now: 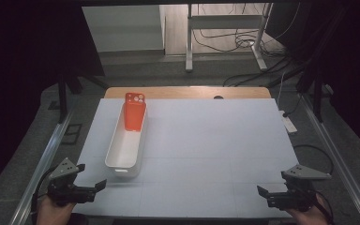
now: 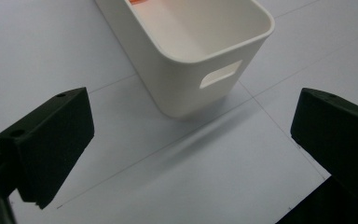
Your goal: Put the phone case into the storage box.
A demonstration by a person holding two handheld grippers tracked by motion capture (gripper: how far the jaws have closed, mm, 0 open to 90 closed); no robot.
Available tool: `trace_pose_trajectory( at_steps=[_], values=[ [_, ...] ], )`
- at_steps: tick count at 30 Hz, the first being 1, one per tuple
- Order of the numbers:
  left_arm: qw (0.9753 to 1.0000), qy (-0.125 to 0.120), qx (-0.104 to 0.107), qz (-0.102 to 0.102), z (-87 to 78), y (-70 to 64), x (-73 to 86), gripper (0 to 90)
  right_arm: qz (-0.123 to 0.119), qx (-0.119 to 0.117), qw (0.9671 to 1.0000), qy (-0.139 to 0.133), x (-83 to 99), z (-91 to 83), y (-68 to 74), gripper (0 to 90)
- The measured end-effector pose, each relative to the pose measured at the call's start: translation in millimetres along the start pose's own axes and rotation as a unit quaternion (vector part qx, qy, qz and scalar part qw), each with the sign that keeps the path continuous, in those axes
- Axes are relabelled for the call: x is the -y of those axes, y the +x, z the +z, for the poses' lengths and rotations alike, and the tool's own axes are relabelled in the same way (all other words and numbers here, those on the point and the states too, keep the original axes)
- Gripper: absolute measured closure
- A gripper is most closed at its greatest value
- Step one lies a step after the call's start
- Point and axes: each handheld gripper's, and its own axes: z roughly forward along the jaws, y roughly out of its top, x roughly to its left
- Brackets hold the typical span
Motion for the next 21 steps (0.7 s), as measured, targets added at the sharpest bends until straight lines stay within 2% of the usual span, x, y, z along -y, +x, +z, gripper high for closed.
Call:
trace_pose_trajectory(
  at_steps=[12,21],
  values=[
    [1.0,0.0,0.0,-0.004,-1.9,1.6,5.8,0.2,-0.001,0.002,1.0,0.003,-0.3,0.4,0.6,0.0],
    [0.9999,0.011,0.0,-0.003,0.6,0.9,4.5,0.4,0.0,0.001,1.0,0.005,0.0,1.5,-0.2,0.0]
  ],
)
